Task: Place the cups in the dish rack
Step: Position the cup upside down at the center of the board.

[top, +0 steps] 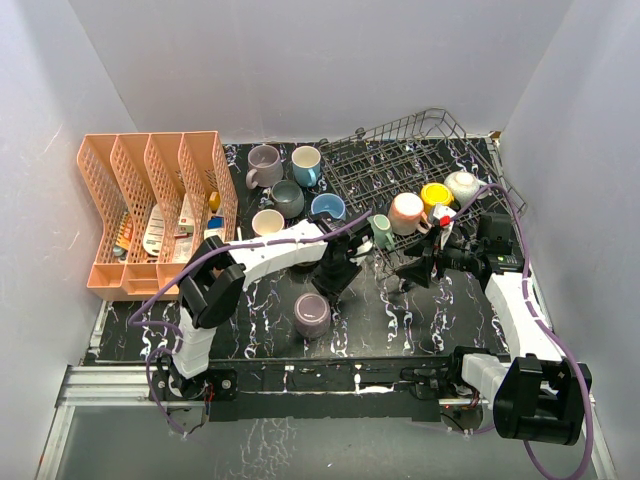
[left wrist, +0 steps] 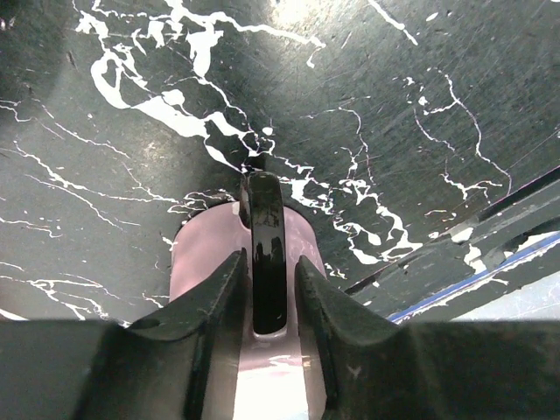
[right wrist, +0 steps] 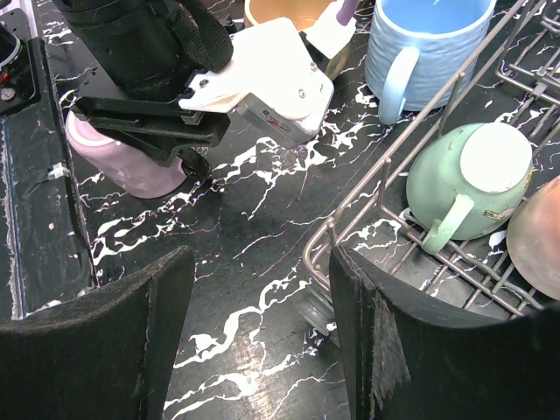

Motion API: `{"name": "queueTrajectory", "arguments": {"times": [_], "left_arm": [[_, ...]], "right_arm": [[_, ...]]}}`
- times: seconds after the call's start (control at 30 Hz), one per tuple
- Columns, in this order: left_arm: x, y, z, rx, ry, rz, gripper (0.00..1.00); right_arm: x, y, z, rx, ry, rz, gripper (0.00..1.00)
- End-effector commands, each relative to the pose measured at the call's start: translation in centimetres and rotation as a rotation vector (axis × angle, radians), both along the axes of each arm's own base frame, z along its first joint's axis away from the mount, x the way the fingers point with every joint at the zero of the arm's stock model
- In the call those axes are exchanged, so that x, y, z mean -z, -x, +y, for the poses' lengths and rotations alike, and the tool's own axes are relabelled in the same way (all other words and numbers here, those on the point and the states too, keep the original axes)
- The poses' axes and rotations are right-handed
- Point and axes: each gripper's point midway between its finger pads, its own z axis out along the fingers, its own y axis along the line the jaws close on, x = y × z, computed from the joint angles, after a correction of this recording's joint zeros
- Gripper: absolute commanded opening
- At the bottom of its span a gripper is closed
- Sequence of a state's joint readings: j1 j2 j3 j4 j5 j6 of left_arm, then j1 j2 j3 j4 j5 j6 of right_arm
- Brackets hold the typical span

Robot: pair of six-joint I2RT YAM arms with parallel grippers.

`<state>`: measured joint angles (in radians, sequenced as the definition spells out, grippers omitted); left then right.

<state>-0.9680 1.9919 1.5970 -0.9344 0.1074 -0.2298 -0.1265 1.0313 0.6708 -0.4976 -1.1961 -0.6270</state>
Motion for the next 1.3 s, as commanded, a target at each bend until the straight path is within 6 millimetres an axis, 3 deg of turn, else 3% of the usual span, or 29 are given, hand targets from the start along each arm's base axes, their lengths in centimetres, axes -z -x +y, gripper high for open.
{"name": "queueTrajectory", "arguments": {"times": [0.0, 0.2, 0.47, 0.5, 0.53, 0.57, 0.67, 0.77, 0.83, 1.27], "left_arm": [[-3.2, -0.1, -1.2, -0.001, 0.087, -0.039, 0.29], [-5.2, -0.6, -1.7, -0.013, 0.143, -0.091, 0.33], [-12.2, -1.9, -3.8, -0.046, 0.49, -0.304, 0.37], [-13.6, -1.9, -3.6, -0.055, 0.547, -0.344, 0.39], [-13.6, -2.1, -3.6, -0.064, 0.577, -0.367, 0.43], [-15.1, -2.0, -3.1, -0.076, 0.637, -0.409, 0.48], [-16.8, -2.1, -1.6, -0.138, 0.746, -0.505, 0.67], [-17.5, -1.9, 0.1, -0.211, 0.821, -0.557, 0.79], [-17.8, -1.7, 1.1, -0.25, 0.857, -0.572, 0.81], [-17.0, -1.3, 5.9, -0.474, 0.9, -0.633, 0.87]], "right_arm": [[-1.1, -0.3, 0.0, -0.016, -0.004, -0.059, 0.65], [-1.2, -0.2, 0.0, -0.019, -0.005, -0.061, 0.65], [-1.4, 0.4, 0.4, -0.053, -0.018, -0.079, 0.65], [-1.4, 0.6, 0.4, -0.059, -0.021, -0.083, 0.65], [-1.5, 0.7, 0.5, -0.064, -0.024, -0.086, 0.65], [-1.5, 0.8, 0.5, -0.071, -0.027, -0.091, 0.65], [-1.6, 1.2, 0.7, -0.092, -0.038, -0.098, 0.65], [-1.5, 1.4, 0.8, -0.102, -0.045, -0.102, 0.65], [-1.5, 1.5, 0.8, -0.108, -0.049, -0.105, 0.65], [-0.8, 2.5, 0.9, -0.242, 0.02, -0.208, 0.65]]}}
